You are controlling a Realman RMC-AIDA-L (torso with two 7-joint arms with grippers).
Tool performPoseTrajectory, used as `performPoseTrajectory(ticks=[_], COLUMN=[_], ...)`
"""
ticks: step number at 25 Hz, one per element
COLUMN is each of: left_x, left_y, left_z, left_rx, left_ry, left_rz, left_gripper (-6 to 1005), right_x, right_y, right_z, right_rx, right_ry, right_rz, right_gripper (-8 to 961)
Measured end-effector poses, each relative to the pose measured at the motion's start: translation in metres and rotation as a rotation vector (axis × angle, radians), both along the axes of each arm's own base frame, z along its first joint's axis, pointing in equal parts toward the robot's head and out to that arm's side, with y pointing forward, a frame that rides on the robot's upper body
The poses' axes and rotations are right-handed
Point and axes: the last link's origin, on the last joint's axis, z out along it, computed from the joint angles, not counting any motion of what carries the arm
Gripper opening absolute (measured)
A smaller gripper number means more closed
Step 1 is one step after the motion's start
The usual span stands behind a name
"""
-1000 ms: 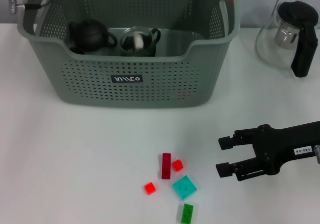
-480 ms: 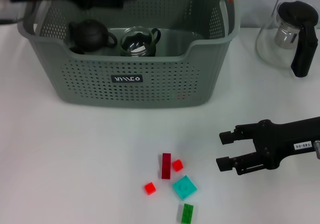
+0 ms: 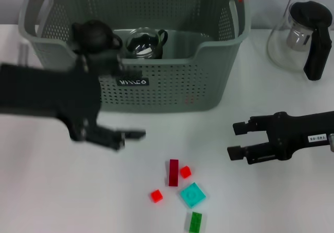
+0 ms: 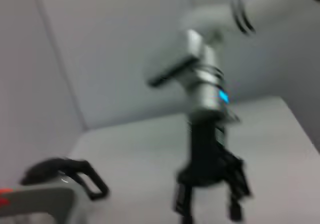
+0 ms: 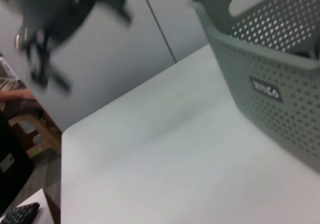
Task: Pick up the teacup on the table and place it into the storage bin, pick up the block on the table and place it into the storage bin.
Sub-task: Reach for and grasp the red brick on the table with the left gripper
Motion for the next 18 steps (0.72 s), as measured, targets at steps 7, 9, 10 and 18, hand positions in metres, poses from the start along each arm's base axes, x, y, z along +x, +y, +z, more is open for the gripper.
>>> performPoseTrajectory(ticks=[7,9,10,18], left_x=[0.001,0.004,0.006,0.017], left_y=[-0.012,-0.014,-0.015,-0.025], left_z=[-0.04,-0.048,-0.053,-0.094], left_rx=[-0.13,-0.167,-0.186,-0.356], left_ry=[0.272,0.312,0.331,0.5], left_rz=[-0.074,-0.09,-0.094,-0.138], left_gripper=[908,907,907,907], right_x=[-0.005,-0.006,-0.006,-0.007], right_y=[0.006,0.007,0.007,0.009], right_z=[0.001,0.0,0.0,0.0], right_rx=[0.005,0.008,0.01,0.013], right_ry=[0.007,0.007,0.006,0.006], right_rz=[-0.019,-0.023,-0.024,-0.032], right_gripper=[868,868,868,869])
